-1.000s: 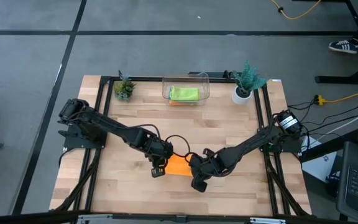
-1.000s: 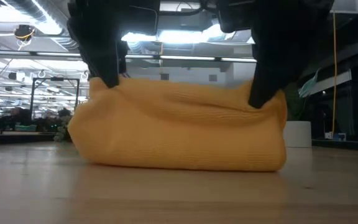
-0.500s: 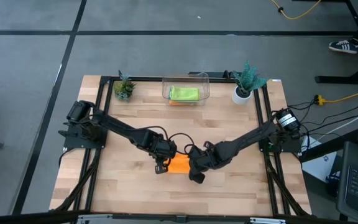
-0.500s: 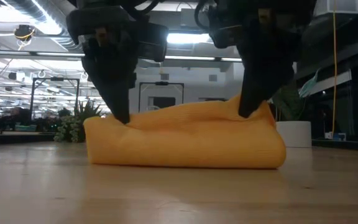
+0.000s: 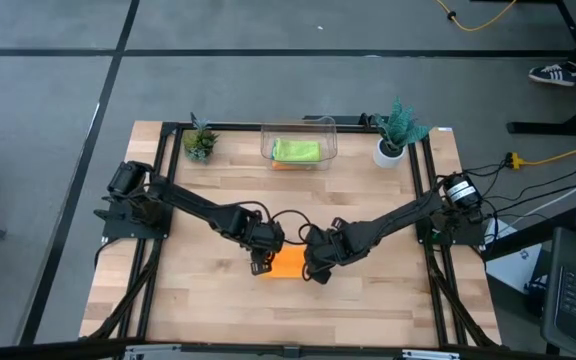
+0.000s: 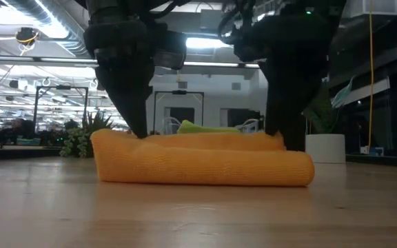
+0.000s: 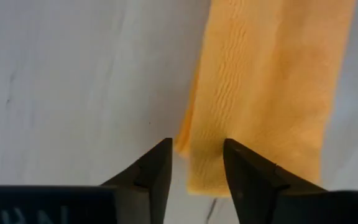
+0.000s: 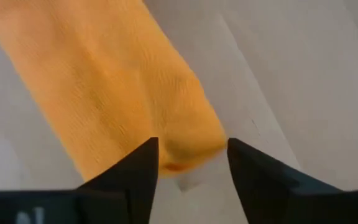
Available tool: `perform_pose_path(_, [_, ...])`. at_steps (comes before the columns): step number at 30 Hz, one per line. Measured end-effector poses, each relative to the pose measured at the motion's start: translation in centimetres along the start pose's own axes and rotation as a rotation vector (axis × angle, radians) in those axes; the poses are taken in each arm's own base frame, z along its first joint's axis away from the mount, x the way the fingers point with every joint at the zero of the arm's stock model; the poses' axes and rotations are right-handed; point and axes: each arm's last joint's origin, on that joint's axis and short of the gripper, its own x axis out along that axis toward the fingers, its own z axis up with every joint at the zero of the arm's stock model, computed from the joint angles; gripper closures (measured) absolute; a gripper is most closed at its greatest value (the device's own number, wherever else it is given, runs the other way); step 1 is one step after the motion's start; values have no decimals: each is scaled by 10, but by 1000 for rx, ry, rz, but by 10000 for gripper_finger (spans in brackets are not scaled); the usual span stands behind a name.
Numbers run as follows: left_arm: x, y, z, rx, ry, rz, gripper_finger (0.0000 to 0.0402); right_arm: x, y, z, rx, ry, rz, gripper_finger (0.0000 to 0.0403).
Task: Fold microfiber towels
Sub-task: Fold the orange towel
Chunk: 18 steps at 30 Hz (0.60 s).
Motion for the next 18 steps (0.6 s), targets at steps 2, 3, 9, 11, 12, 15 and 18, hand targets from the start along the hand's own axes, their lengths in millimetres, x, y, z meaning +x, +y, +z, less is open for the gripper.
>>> perform_pose_path(2, [-2, 5, 0, -13, 10, 16, 259, 0, -2, -1, -6, 8, -25, 201])
perform_pose_path(3, [-4, 8, 1, -29, 13, 22, 256, 0, -4, -1, -6, 10, -38, 198])
perform_pose_path(9, [-33, 24, 3, -138, -2, 0, 252, -1, -10, 7, 52, 43, -38, 195])
perform_pose_path(11, [-47, 26, 0, -187, 16, -47, 252, -4, -9, 9, 59, 77, 3, 198])
perform_pose_path(12, [-55, 26, -3, -215, 27, -74, 252, -6, -7, 11, 59, 96, 31, 199])
perform_pose_path(15, [-80, 23, -11, -295, 28, -156, 252, -13, -1, 15, 26, 132, 120, 203])
perform_pose_path(18, [-103, 17, -19, -320, -15, -217, 254, -19, 5, 20, -14, 132, 184, 204])
